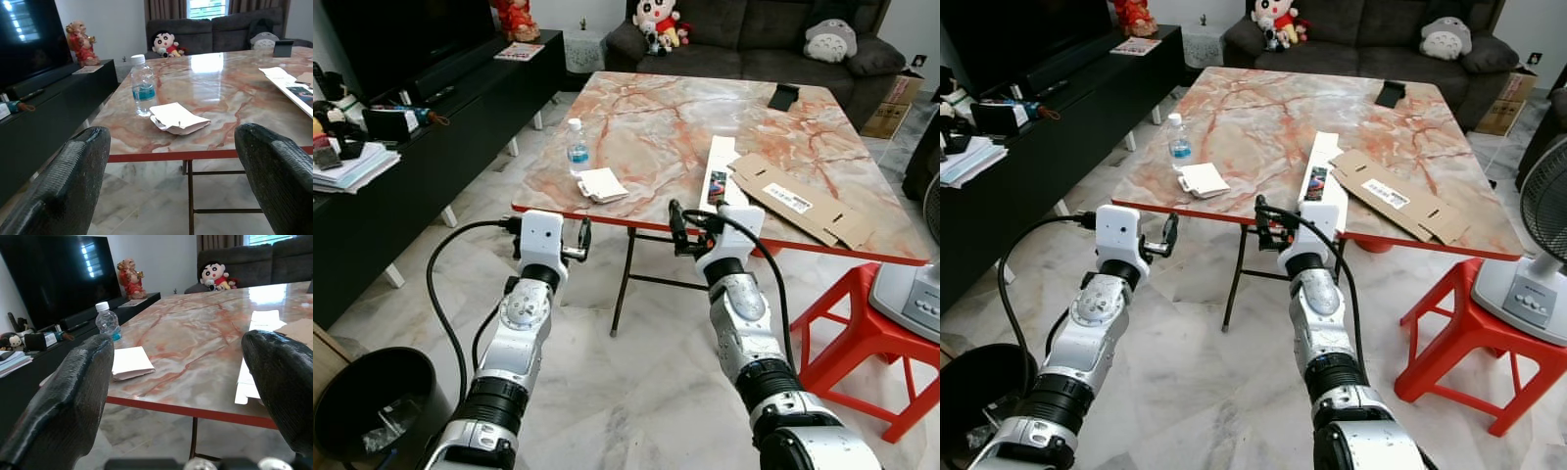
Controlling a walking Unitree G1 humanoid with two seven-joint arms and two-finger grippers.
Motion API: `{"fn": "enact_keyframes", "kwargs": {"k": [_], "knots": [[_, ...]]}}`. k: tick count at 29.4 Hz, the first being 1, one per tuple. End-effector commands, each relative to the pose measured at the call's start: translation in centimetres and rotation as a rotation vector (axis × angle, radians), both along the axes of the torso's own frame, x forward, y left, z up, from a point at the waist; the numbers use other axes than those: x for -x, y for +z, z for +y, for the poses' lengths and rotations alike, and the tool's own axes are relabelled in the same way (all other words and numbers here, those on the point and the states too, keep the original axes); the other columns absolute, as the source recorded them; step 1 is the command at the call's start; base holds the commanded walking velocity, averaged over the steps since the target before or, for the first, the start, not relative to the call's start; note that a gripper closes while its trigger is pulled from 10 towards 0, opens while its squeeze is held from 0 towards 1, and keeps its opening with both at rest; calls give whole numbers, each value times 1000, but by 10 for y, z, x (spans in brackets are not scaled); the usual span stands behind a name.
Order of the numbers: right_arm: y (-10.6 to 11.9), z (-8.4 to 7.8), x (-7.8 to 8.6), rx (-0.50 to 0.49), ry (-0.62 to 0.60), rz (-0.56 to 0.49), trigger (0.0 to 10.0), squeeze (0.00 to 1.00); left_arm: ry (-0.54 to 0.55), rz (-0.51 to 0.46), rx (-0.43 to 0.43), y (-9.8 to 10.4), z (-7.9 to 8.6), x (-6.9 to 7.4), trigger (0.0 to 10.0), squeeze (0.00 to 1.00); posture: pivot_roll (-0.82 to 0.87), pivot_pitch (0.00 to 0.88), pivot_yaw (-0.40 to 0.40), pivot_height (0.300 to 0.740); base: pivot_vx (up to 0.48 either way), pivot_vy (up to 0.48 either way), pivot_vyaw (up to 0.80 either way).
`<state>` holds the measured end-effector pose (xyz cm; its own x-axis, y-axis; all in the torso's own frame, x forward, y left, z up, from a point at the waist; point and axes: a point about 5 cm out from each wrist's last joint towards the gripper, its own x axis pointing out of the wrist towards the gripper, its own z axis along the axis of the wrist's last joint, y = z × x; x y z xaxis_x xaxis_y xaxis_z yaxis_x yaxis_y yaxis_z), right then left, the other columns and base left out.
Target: Picking trash to rubbish bin
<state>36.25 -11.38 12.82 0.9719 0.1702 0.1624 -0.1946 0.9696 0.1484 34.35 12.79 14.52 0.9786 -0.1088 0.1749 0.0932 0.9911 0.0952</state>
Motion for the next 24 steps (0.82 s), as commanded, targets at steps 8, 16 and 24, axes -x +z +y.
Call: {"fn": "enact_keyframes", "kwargs": {"k": [8, 16, 24], "knots": [[10, 4, -3, 1, 18, -30, 10000, 0, 27, -1, -7, 3, 4, -2, 10000, 0, 59, 0, -22, 740, 0, 0, -300], [11, 4, -4, 0, 23, -31, 10000, 0, 36, -6, 0, 4, 5, -2, 10000, 0, 59, 0, -26, 740, 0, 0, 0], [12, 7, -3, -6, 41, -31, 10000, 0, 37, -9, 4, 5, 5, -2, 10000, 0, 60, 0, -30, 740, 0, -229, -120]]}}
